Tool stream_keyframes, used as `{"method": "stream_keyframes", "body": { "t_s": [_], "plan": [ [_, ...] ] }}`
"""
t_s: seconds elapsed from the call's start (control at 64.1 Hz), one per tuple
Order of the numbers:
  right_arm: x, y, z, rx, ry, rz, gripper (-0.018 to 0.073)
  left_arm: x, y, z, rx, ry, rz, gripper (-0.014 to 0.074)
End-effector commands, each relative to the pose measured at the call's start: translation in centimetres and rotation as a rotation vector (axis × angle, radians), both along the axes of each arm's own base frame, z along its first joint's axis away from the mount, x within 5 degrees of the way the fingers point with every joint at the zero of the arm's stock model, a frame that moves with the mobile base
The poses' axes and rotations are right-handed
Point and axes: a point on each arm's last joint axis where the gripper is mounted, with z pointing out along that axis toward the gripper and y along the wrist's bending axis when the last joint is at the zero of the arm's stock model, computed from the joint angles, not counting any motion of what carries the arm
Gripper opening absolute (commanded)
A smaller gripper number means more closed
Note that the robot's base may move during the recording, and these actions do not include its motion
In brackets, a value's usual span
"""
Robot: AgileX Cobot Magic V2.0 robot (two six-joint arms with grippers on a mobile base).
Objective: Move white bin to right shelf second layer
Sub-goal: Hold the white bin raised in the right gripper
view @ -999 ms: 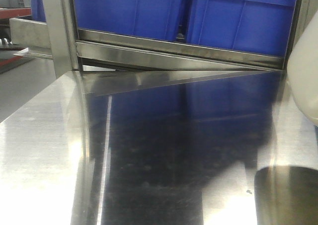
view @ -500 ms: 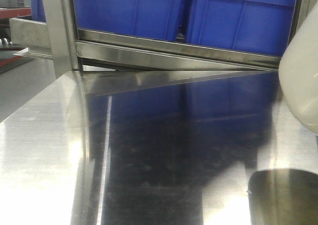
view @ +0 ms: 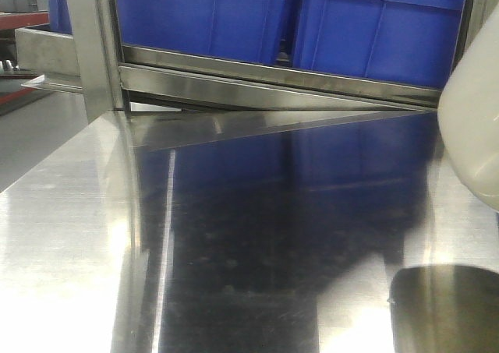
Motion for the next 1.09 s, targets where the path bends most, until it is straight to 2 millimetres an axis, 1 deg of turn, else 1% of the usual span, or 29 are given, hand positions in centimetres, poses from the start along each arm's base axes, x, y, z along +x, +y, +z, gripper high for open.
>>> {"method": "stream_keyframes", "body": {
  "t_s": [0.0, 1.077],
  "plan": [
    [0.35, -0.03, 1.7, -0.006, -0.124, 0.003, 0.005, 0.03, 0.03, -0.41, -0.011, -0.06, 0.001, 0.0085],
    [0.35, -0.03, 1.7, -0.006, -0.124, 0.003, 0.005, 0.03, 0.03, -0.41, -0.011, -0.06, 0.001, 0.0085]
  ]
}}
